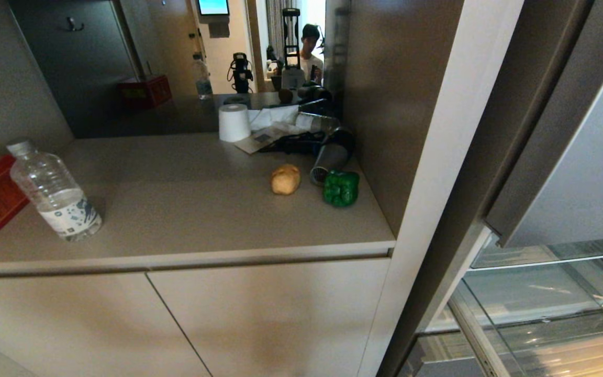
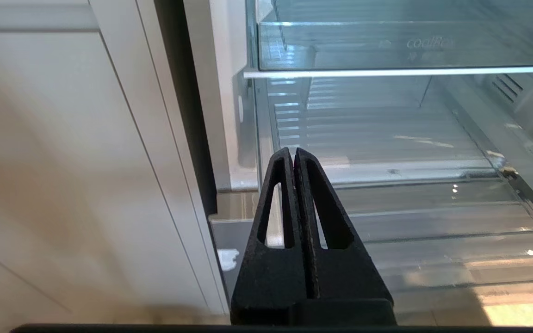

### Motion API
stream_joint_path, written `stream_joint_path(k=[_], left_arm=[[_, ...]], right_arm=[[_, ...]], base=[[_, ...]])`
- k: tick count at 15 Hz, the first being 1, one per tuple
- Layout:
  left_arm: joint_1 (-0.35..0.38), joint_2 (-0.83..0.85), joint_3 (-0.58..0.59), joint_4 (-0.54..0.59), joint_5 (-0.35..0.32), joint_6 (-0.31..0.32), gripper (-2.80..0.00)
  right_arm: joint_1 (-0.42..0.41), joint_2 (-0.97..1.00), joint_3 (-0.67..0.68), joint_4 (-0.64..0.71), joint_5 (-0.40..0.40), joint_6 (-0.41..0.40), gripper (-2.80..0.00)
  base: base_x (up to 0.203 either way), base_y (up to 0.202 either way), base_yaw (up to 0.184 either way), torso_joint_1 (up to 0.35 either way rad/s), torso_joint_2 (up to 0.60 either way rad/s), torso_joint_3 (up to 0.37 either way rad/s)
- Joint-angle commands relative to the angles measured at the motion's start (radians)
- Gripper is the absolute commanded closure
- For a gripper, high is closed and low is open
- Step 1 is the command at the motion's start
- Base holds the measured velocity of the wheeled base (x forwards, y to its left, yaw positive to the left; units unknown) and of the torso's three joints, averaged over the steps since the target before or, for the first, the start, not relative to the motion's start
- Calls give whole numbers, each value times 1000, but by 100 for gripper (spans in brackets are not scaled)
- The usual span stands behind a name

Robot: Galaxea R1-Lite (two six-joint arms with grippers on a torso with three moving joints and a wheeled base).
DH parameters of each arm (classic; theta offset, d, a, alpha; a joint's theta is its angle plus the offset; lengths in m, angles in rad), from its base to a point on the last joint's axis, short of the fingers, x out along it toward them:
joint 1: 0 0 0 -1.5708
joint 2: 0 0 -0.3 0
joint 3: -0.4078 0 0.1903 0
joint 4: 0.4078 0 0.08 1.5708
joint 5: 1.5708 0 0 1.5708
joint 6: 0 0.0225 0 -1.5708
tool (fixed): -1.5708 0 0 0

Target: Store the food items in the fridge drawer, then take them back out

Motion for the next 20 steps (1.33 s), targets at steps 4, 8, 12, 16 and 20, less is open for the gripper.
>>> stream_joint_path(k=[4, 8, 12, 16, 20], left_arm=[[0, 2, 0, 0, 0, 0, 0], [0, 2, 0, 0, 0, 0, 0], [0, 2, 0, 0, 0, 0, 0], [0, 2, 0, 1, 0, -3, 0], [0, 2, 0, 1, 0, -3, 0]], right_arm=[[0, 0, 0, -1, 0, -1, 0], [0, 0, 0, 1, 0, -1, 0], [0, 0, 0, -1, 0, -3, 0], [0, 0, 0, 1, 0, -3, 0], [-1, 0, -1, 4, -6, -12, 0]], base=[[0, 0, -65, 1, 3, 1], [0, 5, -177, 3, 2, 1], [0, 7, -162, 2, 1, 3], [0, 1, -24, 1, 1, 0], [0, 0, 0, 0, 0, 0]])
